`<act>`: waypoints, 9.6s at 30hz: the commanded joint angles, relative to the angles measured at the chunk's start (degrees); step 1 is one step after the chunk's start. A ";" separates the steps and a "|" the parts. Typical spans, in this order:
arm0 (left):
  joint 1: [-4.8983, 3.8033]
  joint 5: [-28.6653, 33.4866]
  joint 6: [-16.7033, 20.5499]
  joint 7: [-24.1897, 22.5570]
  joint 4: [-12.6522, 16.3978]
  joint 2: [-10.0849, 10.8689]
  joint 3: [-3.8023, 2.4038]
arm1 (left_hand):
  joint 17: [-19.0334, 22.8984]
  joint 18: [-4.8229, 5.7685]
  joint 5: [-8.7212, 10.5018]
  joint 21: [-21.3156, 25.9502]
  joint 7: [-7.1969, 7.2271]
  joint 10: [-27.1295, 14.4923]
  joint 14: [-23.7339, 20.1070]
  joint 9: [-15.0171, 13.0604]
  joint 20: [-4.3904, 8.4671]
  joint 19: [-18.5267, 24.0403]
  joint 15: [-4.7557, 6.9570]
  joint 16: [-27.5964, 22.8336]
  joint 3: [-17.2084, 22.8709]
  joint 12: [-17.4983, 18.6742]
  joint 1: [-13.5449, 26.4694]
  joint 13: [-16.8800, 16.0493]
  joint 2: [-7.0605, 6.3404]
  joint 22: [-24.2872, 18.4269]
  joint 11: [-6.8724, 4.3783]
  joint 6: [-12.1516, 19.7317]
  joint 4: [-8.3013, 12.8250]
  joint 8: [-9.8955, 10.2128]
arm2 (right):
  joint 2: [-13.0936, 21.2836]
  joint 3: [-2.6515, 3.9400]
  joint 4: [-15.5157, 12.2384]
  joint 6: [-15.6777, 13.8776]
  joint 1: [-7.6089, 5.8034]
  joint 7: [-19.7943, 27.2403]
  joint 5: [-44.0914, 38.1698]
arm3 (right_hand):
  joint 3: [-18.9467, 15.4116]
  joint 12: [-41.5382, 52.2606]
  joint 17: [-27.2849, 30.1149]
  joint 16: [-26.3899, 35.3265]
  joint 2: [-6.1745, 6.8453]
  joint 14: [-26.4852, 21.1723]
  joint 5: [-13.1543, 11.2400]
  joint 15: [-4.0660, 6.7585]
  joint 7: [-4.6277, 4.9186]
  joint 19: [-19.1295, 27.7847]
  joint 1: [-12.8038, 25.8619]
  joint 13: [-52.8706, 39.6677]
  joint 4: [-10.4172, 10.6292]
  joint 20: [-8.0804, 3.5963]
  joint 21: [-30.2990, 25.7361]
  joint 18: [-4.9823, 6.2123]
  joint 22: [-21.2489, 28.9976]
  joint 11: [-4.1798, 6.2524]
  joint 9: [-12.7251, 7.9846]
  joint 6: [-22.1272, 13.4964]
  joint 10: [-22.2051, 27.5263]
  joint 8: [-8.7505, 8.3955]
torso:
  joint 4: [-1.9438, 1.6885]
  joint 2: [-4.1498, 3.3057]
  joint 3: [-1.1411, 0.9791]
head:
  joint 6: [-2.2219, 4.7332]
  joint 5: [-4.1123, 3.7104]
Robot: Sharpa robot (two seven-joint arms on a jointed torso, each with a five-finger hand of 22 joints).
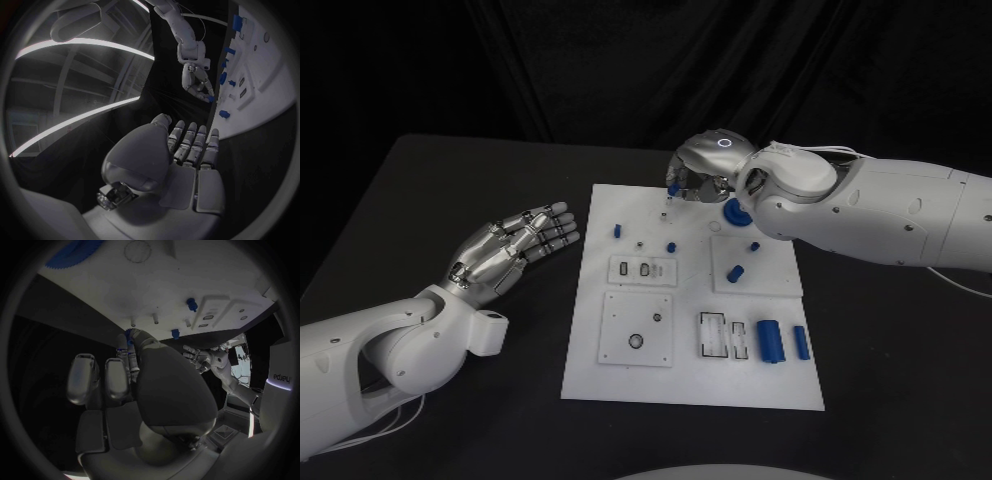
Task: Assemble the parts on the task board
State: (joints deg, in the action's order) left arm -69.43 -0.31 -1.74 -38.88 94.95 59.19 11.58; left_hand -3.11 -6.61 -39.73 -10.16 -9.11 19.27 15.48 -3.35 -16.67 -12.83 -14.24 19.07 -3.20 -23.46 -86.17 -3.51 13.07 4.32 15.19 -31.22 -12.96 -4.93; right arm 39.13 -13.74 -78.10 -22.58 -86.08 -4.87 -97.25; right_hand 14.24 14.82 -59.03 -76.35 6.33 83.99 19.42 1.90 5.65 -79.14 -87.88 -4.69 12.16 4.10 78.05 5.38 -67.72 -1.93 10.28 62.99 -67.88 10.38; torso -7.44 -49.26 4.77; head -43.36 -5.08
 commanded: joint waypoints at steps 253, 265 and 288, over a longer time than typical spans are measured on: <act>-0.02 0.55 -1.86 -10.77 -2.29 -1.36 0.54 | -0.15 1.16 0.03 1.10 -0.86 -0.16 -0.19 -0.03 -0.07 1.04 -0.92 1.78 5.80 -0.77 1.73 -0.04 -0.64 -0.75 0.79 0.25 0.38 -0.11 | -0.75 0.08 3.52 5.94 2.24 9.24 45.33 | 0.37 -1.64 6.42 4.82 -4.80 -5.69 -11.26 -3.61 -1.23 5.81 2.63 -0.33 -3.83 3.61 -7.05 0.97 3.06 -4.61 8.17 -2.46 12.70 -2.08 | 0.09 0.10 0.09 | -1.58 0.83; -0.02 0.55 -1.81 -10.65 -2.20 -1.16 0.54 | -0.15 1.16 0.03 1.10 -0.86 -0.16 -0.19 -0.03 -0.07 1.04 -0.92 1.78 5.80 -0.77 1.73 -0.04 -0.64 -0.75 0.79 0.25 0.38 -0.11 | -0.39 0.08 6.05 9.91 2.91 14.35 60.64 | -0.23 -0.17 7.19 4.93 -6.02 -7.12 -13.05 -2.34 -1.64 6.87 1.04 -0.39 -4.13 2.69 -7.71 1.20 3.20 -4.06 8.95 -1.90 13.66 -1.35 | 0.13 0.16 0.19 | -1.47 1.00; -0.02 0.55 -1.99 -10.43 -2.28 -1.31 0.55 | -0.17 1.18 0.04 1.14 -0.92 -0.16 -0.15 -0.05 -0.07 1.06 -0.95 1.94 6.12 -0.82 1.84 -0.05 -0.76 -0.79 0.82 0.14 0.40 -0.15 | -2.11 0.08 8.07 9.05 3.56 9.58 63.11 | -0.70 0.30 9.39 5.99 -7.60 -9.05 -14.13 -1.61 -1.63 8.52 -0.25 -0.02 -3.80 1.91 -9.30 1.50 4.15 -3.51 8.86 -4.15 17.85 -2.18 | 0.01 0.07 0.09 | -1.46 0.66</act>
State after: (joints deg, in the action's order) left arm -69.43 0.40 -2.78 -38.91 92.61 57.95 12.13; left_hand -3.19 -6.61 -39.73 -9.40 -9.32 19.26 15.26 -3.33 -16.67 -12.02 -14.84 20.62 2.73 -23.90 -84.94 -3.51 12.32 3.63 15.57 -31.01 -12.56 -4.93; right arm 37.10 -13.68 -70.14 -12.49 -82.71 7.15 -34.86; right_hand 13.73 14.92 -49.57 -70.32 -0.69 75.17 5.45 0.24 4.00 -70.69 -88.16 -4.77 8.35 6.10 68.68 6.29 -63.54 -5.44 13.13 59.21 -50.43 7.71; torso -7.39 -49.17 4.87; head -44.88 -4.33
